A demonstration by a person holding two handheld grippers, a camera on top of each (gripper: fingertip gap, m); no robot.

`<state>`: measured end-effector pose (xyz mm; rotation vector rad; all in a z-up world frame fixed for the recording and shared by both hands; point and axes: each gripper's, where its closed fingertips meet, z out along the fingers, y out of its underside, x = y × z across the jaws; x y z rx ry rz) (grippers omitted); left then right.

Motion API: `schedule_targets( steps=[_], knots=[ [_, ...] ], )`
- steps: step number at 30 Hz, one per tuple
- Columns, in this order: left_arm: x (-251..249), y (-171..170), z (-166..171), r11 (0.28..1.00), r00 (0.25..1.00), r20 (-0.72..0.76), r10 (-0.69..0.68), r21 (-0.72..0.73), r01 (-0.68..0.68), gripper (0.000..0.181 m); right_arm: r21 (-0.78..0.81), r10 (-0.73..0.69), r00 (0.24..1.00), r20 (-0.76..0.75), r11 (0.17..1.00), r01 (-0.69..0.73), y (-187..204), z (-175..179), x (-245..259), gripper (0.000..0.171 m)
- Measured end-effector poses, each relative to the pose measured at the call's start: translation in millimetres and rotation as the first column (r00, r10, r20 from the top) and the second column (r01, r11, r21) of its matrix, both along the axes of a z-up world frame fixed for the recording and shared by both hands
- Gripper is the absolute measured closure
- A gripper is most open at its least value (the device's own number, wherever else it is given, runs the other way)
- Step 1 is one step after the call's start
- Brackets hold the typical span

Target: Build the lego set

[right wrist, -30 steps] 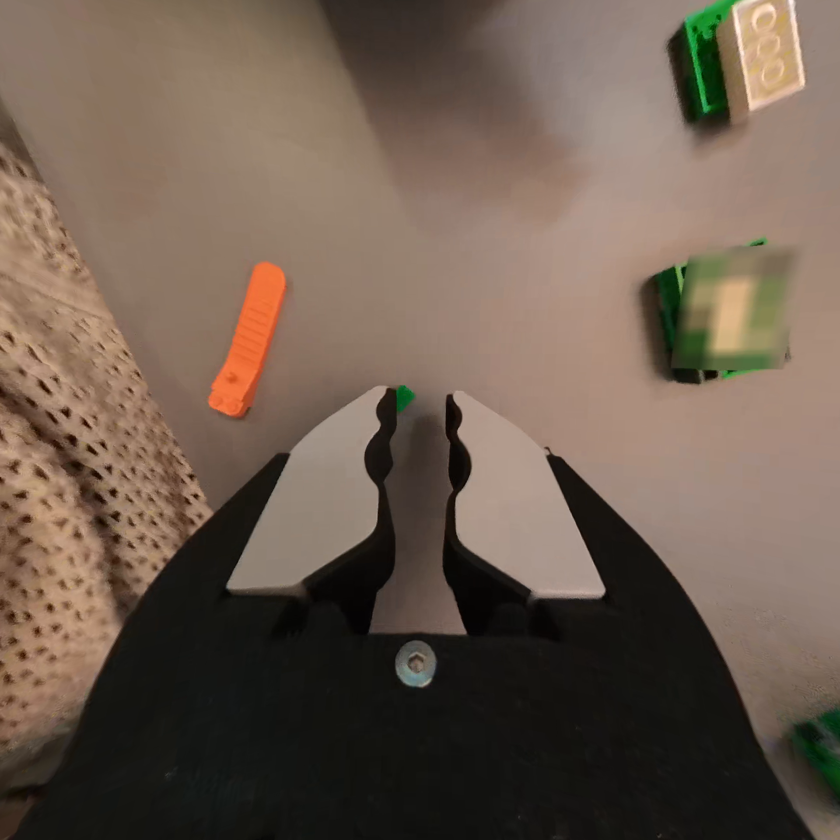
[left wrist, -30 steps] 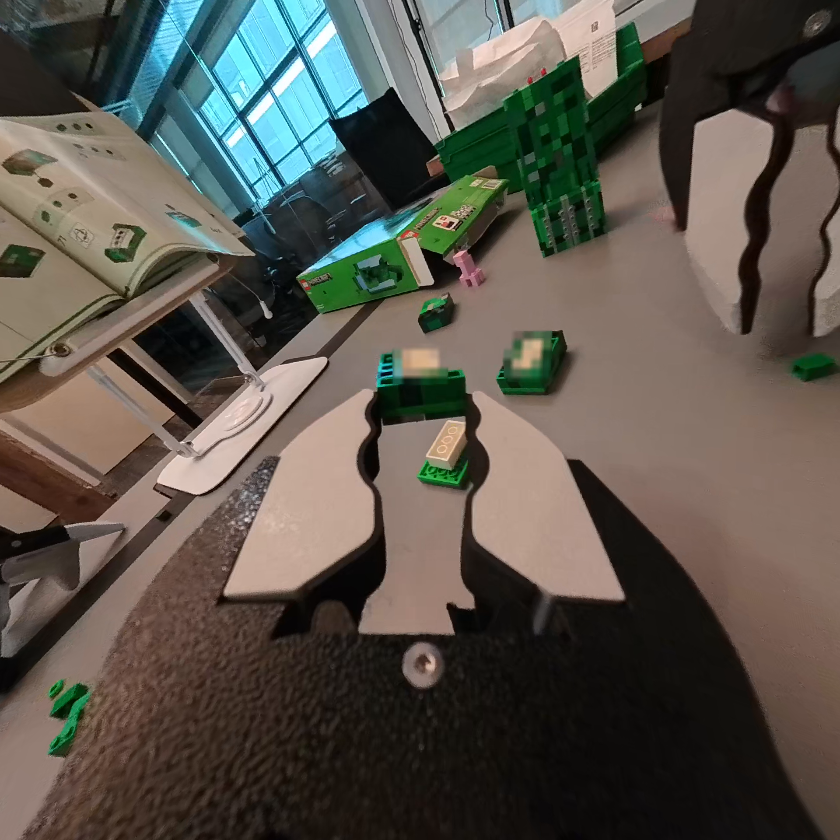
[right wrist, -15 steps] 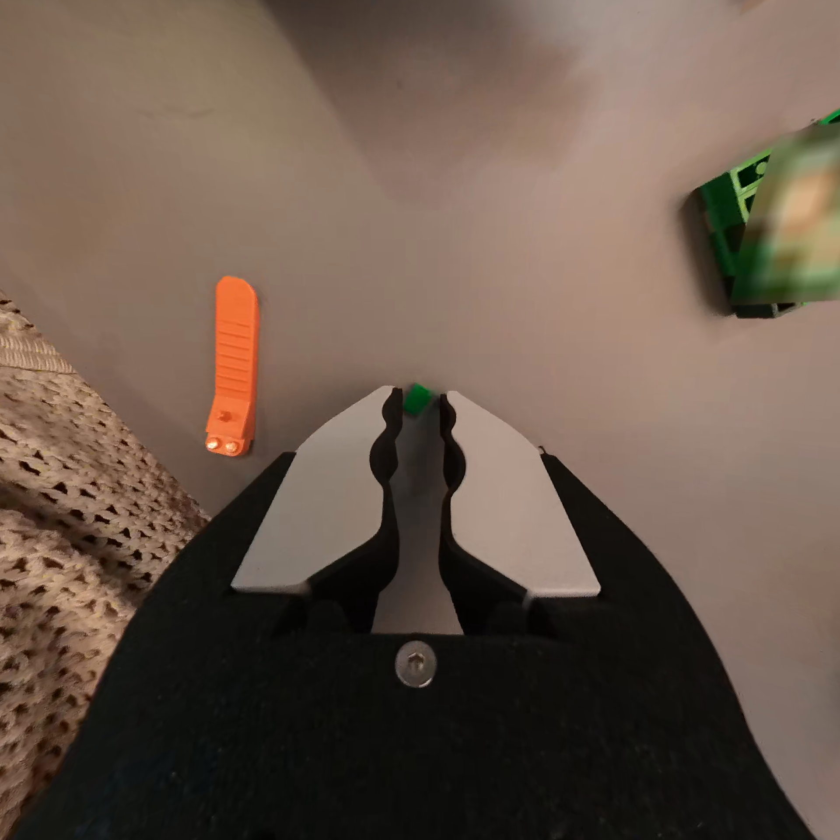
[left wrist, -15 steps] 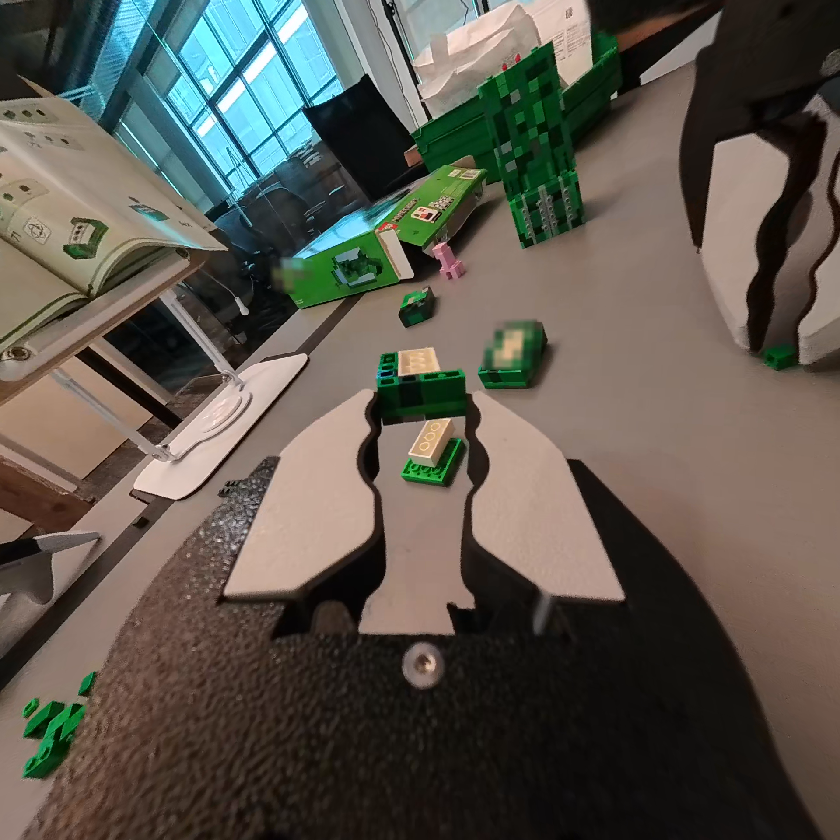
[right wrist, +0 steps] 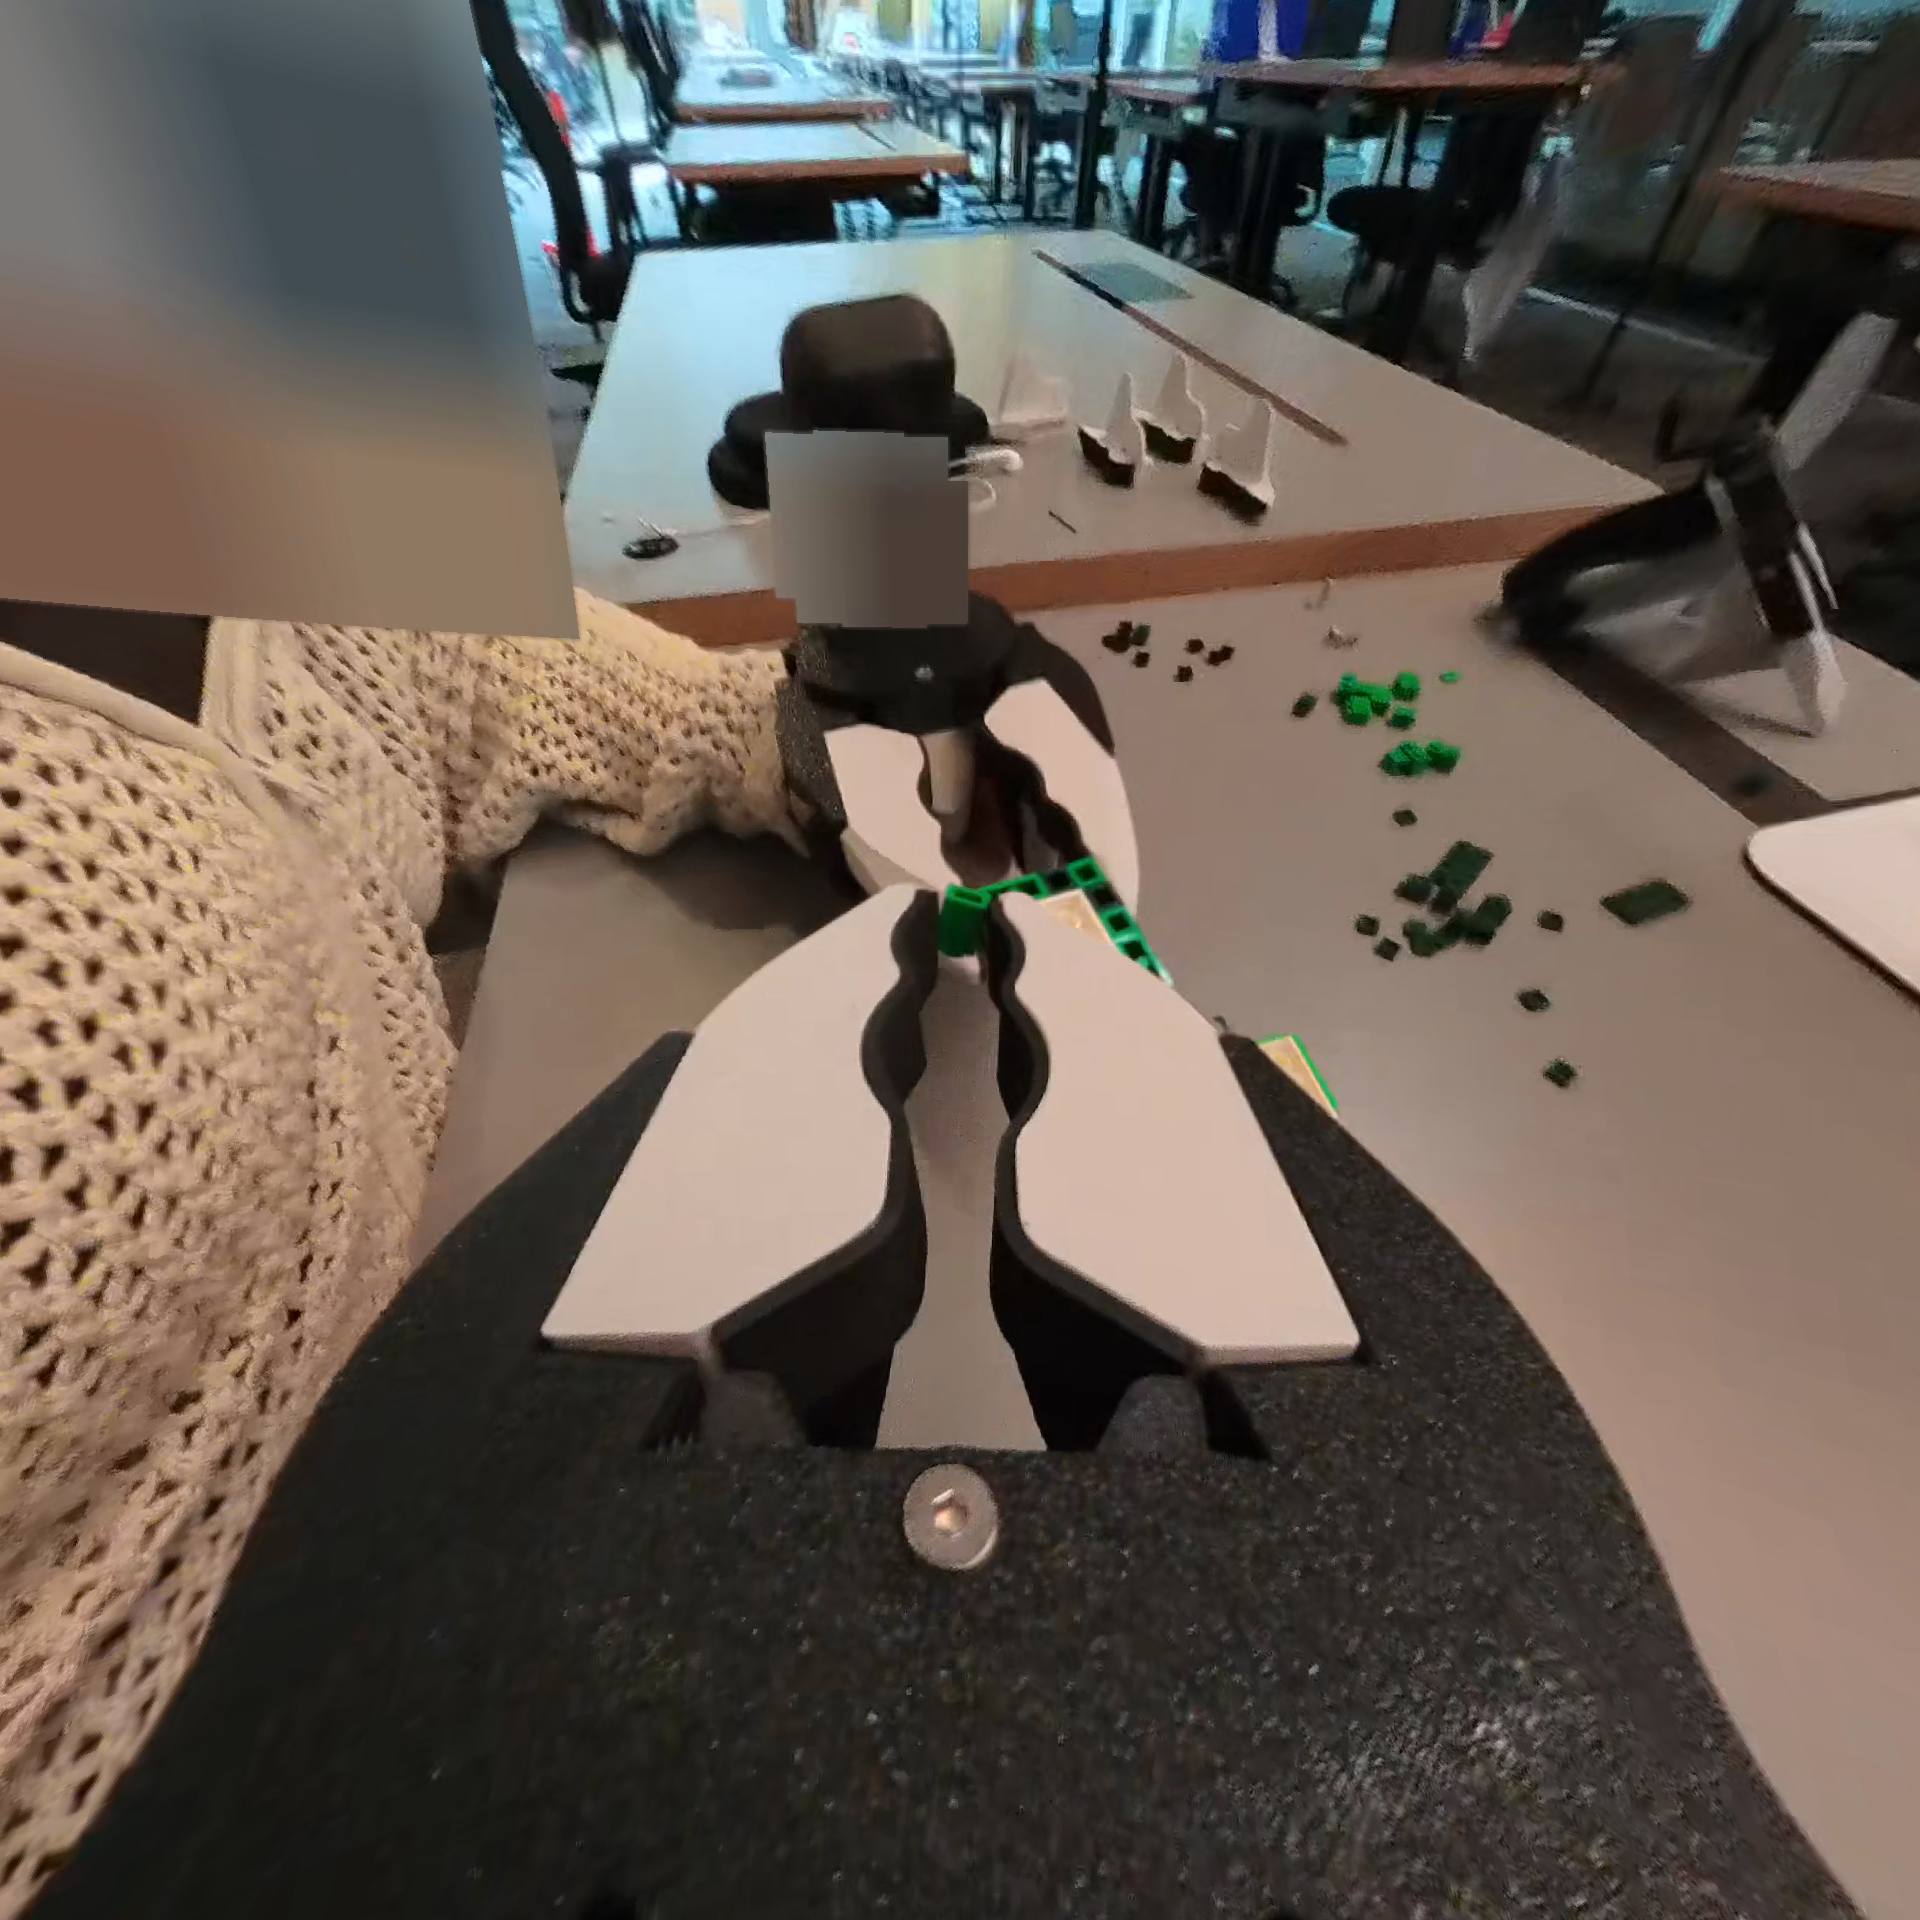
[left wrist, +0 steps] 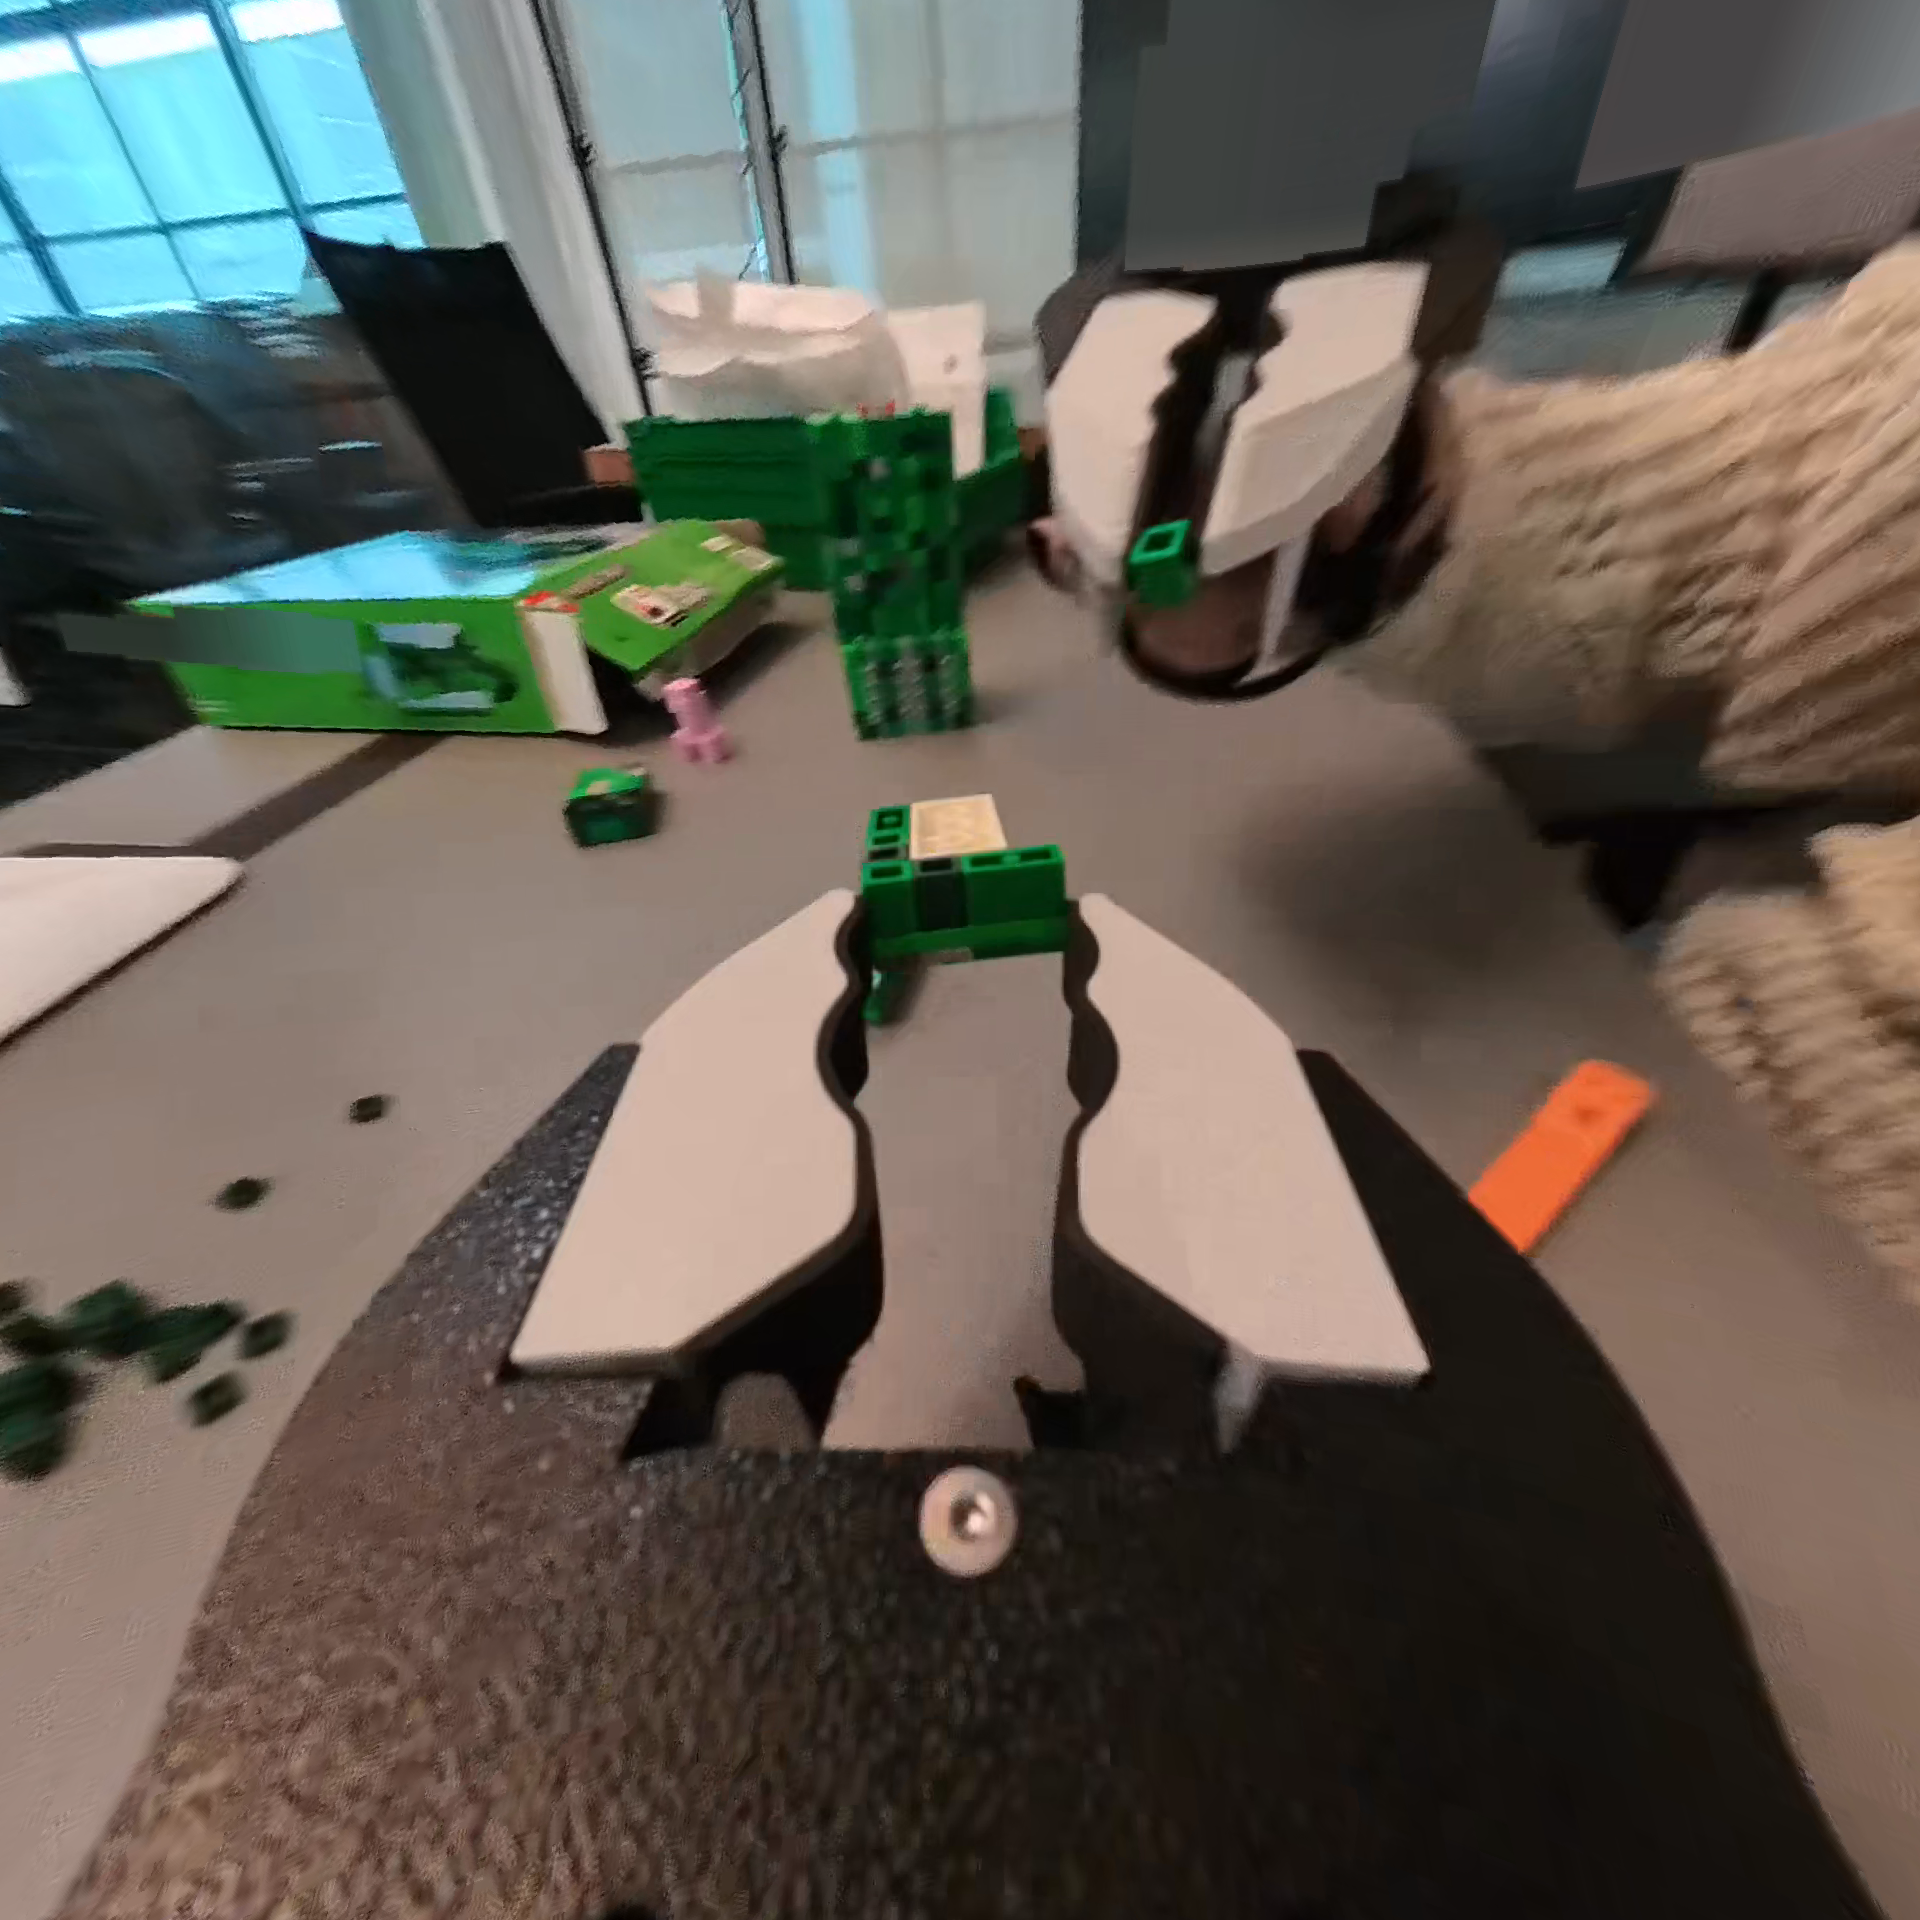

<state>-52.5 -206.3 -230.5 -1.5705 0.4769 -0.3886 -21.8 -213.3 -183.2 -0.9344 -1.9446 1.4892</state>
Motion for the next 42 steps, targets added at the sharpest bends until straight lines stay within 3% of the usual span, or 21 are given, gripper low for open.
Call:
schedule_targets(
  steps=[7,11,18,29,42],
  knots=[
    [5,-4,28,0.996,0.932,0.358,-0.057,0.079,0.030,0.147,0.105,0.140,0.988,0.072,0.984,-0.147,-13,11,-15,0.163],
    [2,-10,43,0.985,0.884,0.458,-0.094,0.174,0.014,0.147,0.174,0.171,0.976,0.134,0.966,-0.193,-15,16,-30,0.163],
    [-4,-13,48,0.979,0.870,0.485,-0.090,0.205,-0.013,0.147,0.281,0.210,0.954,0.216,0.922,-0.267,-27,17,-41,0.162],
    [-8,-12,47,0.982,0.861,0.500,-0.090,0.188,-0.006,0.147,0.375,0.141,0.965,0.220,0.901,-0.217,-24,9,-45,0.162],
    [-6,-8,41,0.989,0.861,0.501,-0.085,0.145,0.014,0.147,0.445,0.122,0.976,0.181,0.874,-0.193,-20,3,-43,0.143]
  ],
)
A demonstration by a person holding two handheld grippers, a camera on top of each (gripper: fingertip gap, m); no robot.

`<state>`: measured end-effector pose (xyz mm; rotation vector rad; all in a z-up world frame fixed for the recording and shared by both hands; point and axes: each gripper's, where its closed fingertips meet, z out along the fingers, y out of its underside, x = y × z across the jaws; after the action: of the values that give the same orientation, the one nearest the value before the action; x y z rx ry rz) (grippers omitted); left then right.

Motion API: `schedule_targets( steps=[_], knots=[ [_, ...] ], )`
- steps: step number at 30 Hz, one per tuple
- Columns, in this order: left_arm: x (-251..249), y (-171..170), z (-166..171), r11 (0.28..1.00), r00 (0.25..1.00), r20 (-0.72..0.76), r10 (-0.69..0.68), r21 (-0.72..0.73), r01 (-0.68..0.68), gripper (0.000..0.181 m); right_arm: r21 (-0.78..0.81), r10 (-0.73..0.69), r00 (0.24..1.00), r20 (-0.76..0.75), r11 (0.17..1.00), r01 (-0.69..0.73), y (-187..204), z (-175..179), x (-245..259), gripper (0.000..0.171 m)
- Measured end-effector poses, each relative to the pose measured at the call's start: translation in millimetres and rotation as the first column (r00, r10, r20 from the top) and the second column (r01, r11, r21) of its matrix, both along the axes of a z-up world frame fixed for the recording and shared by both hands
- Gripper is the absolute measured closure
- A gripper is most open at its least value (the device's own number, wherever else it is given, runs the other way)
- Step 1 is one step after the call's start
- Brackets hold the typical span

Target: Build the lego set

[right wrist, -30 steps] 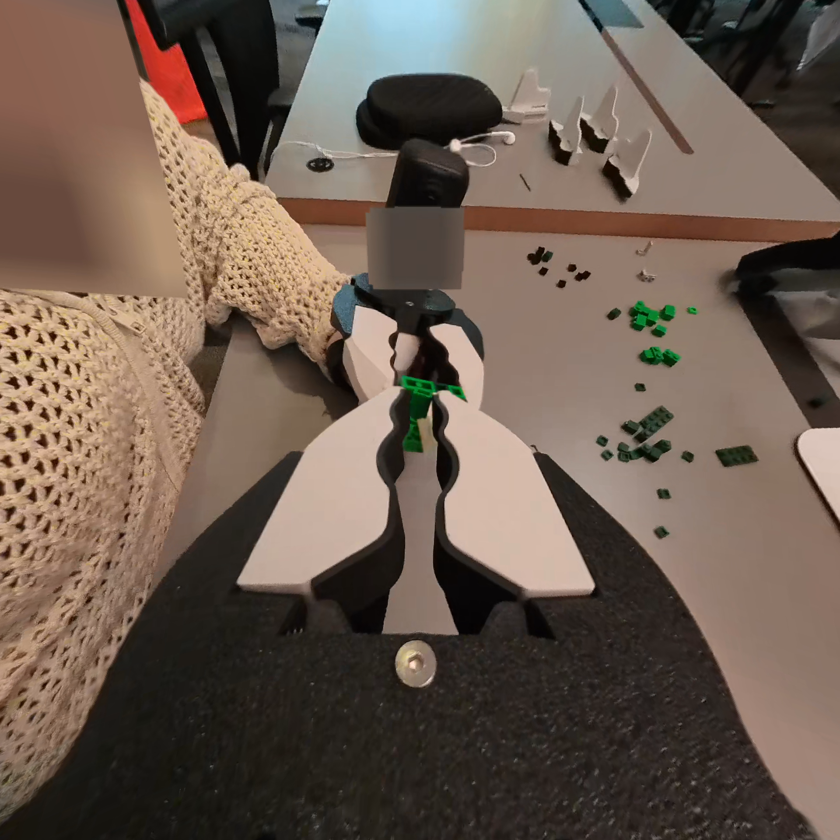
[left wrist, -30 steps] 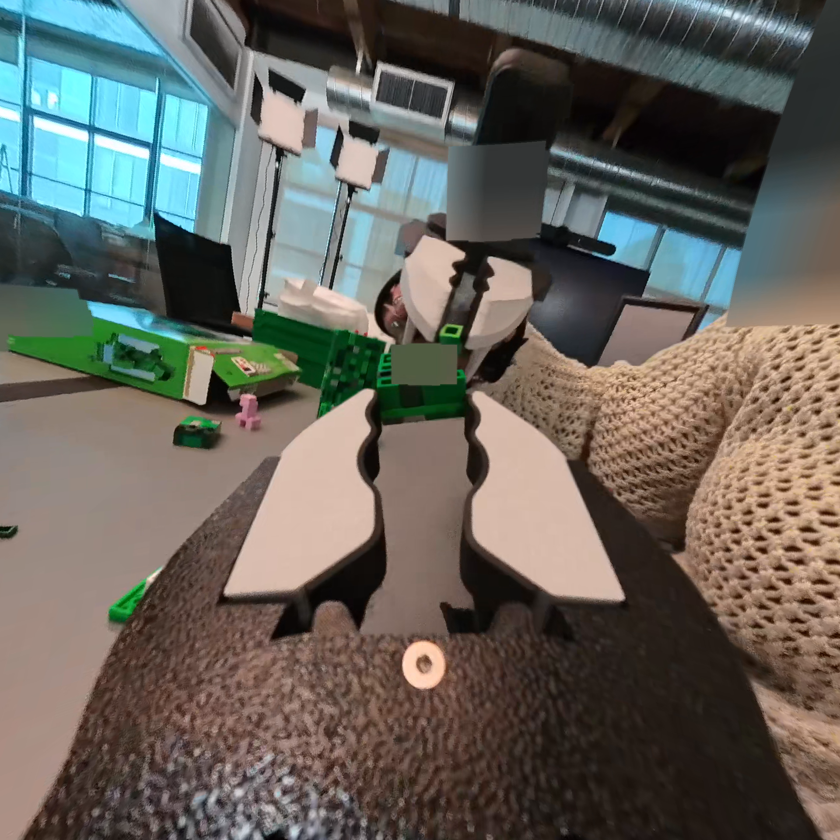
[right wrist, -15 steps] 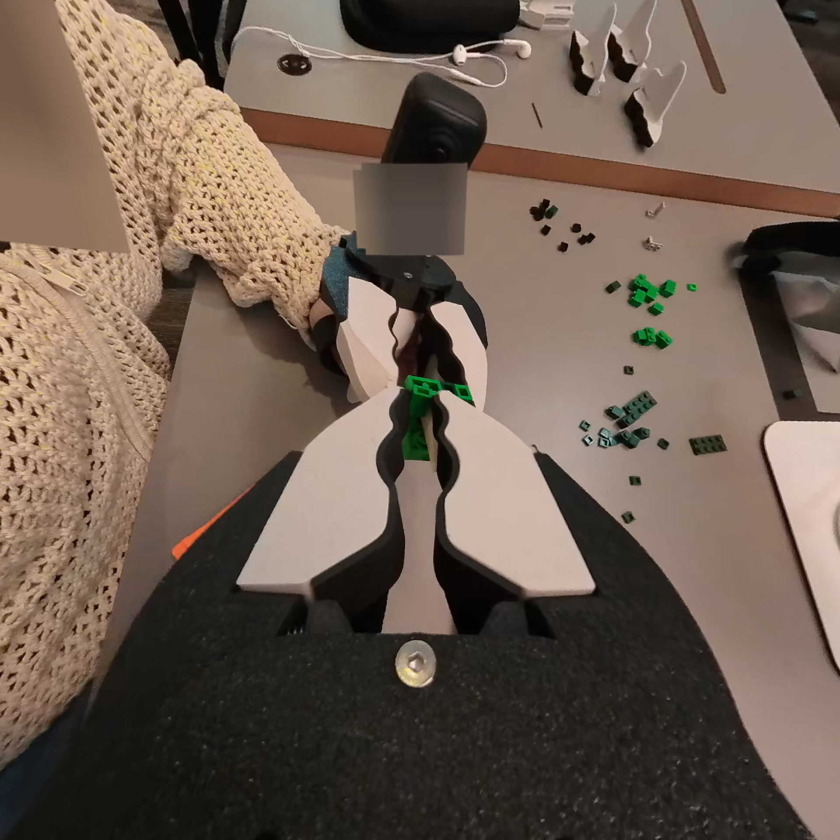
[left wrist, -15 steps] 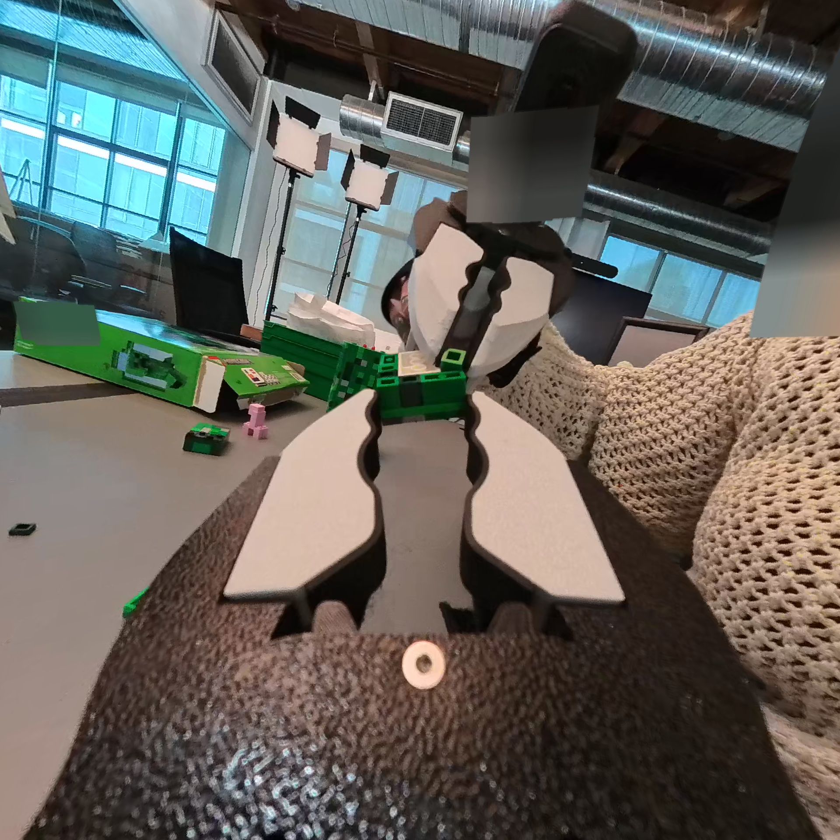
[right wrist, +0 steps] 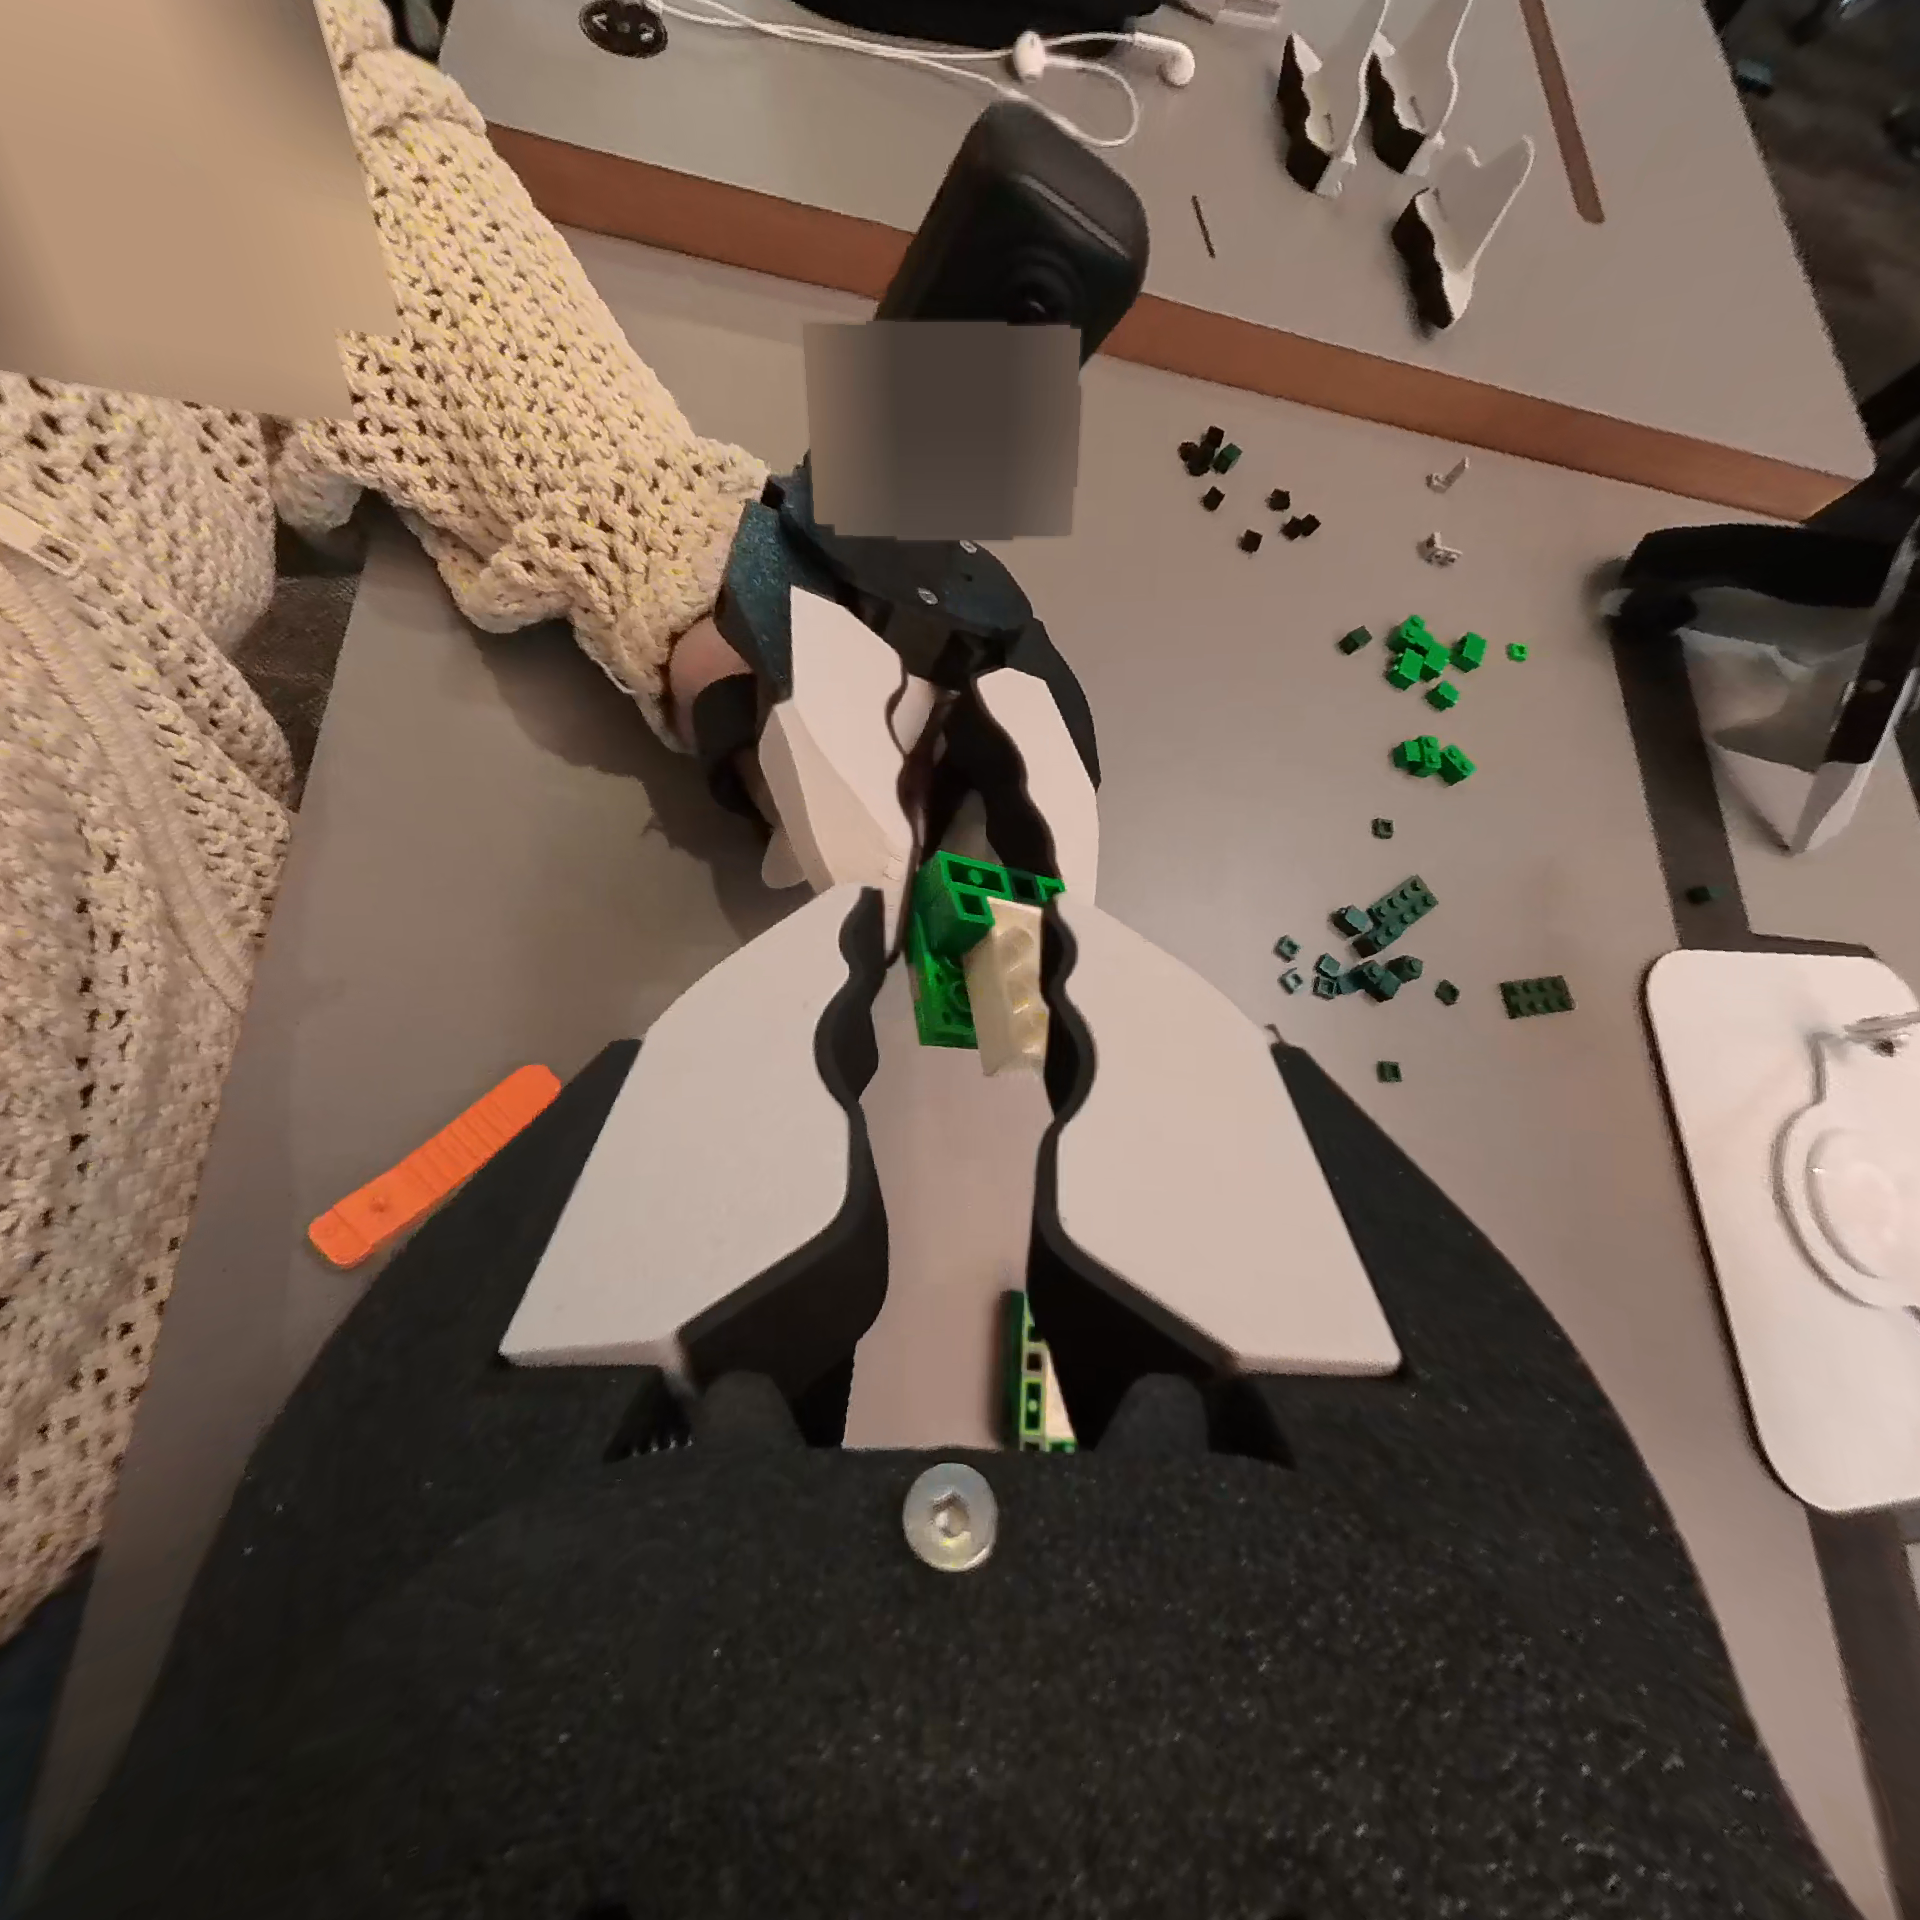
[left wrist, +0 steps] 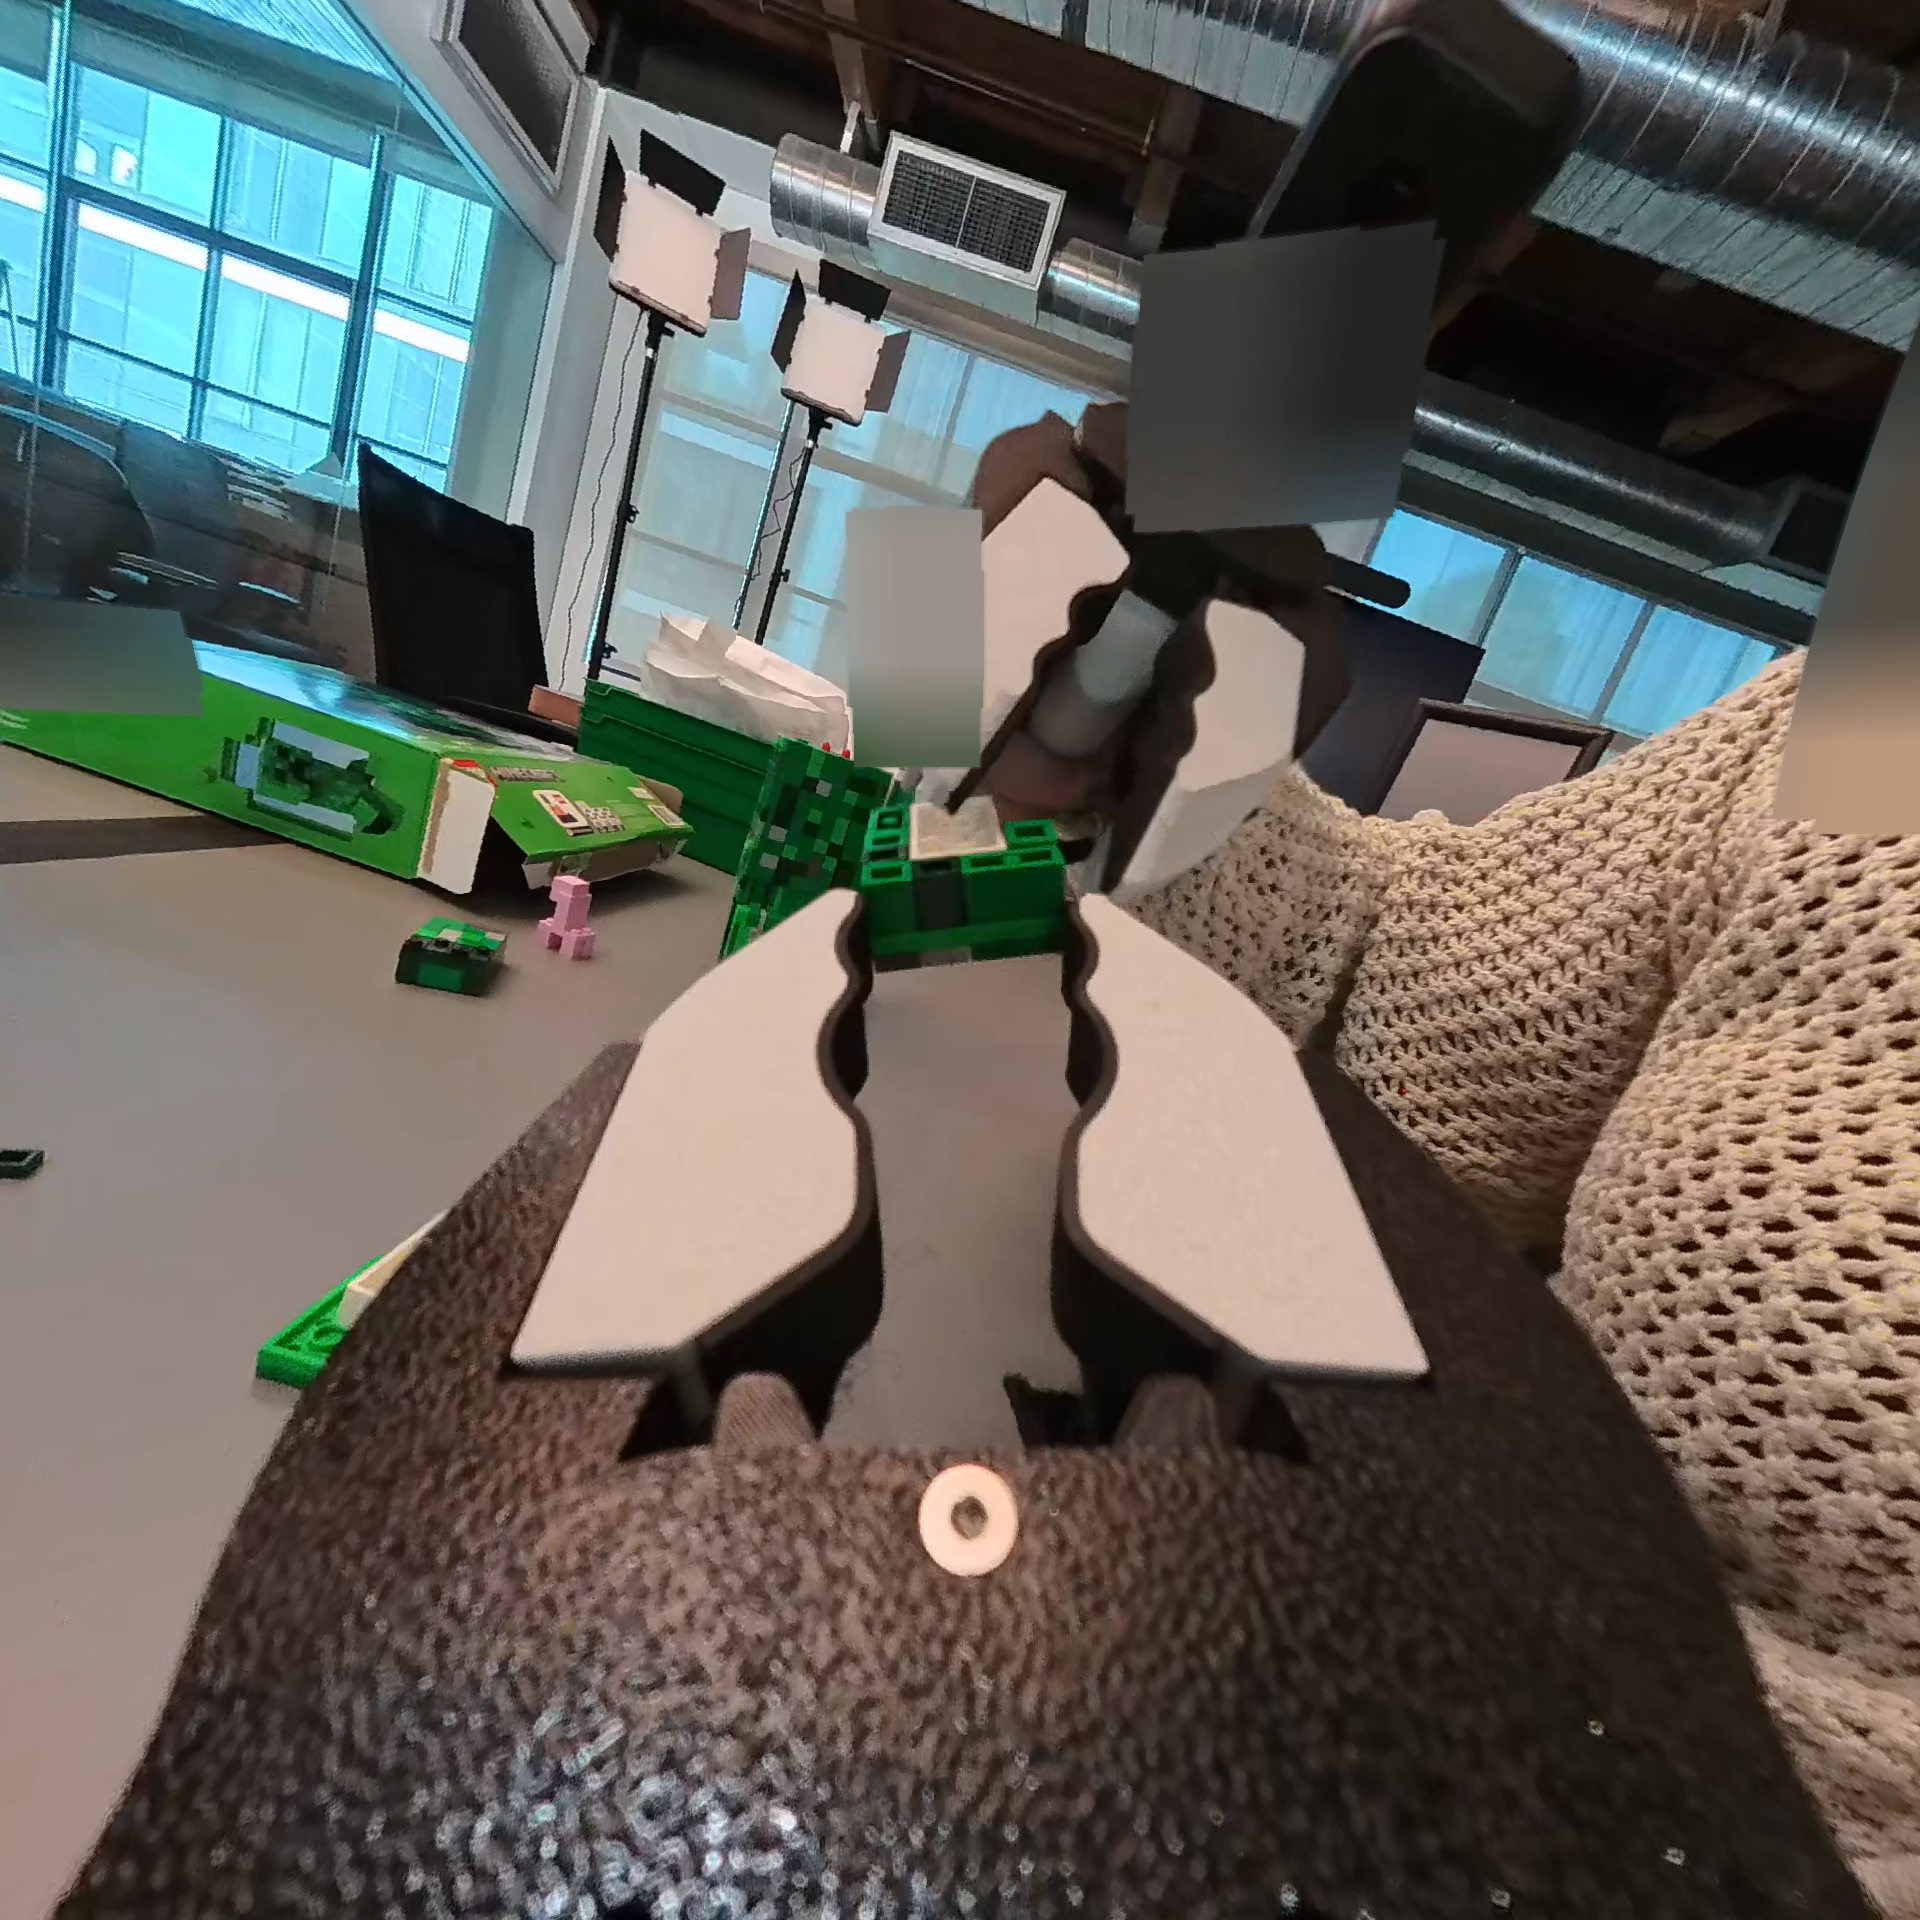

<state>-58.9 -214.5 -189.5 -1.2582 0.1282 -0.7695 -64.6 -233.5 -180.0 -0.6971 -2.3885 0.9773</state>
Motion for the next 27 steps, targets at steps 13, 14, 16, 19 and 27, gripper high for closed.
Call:
schedule_targets(
  steps=[13,14,16,19,27],
  knots=[
    [-6,6,-9,0.997,1.000,0.021,0.020,-0.076,-0.018,0.147,0.744,0.209,0.860,-0.465,0.619,0.251,23,-15,-11,0.117],
    [-6,7,-9,0.997,1.000,0.020,0.021,-0.080,-0.019,0.147,0.745,0.210,0.860,-0.465,0.618,0.252,22,-16,-11,0.120],
    [-5,7,-10,0.996,1.000,0.018,0.022,-0.087,-0.020,0.147,0.737,0.211,0.846,-0.490,0.619,0.272,21,-14,-14,0.131],
    [-5,7,-10,0.996,1.000,0.022,0.021,-0.093,-0.019,0.147,0.746,0.213,0.840,-0.499,0.599,0.291,22,-14,-17,0.136],
    [-8,9,-13,0.993,0.999,0.022,0.036,-0.111,-0.033,0.147,0.775,0.234,0.844,-0.482,0.565,0.285,23,-21,-19,0.149]
  ],
)
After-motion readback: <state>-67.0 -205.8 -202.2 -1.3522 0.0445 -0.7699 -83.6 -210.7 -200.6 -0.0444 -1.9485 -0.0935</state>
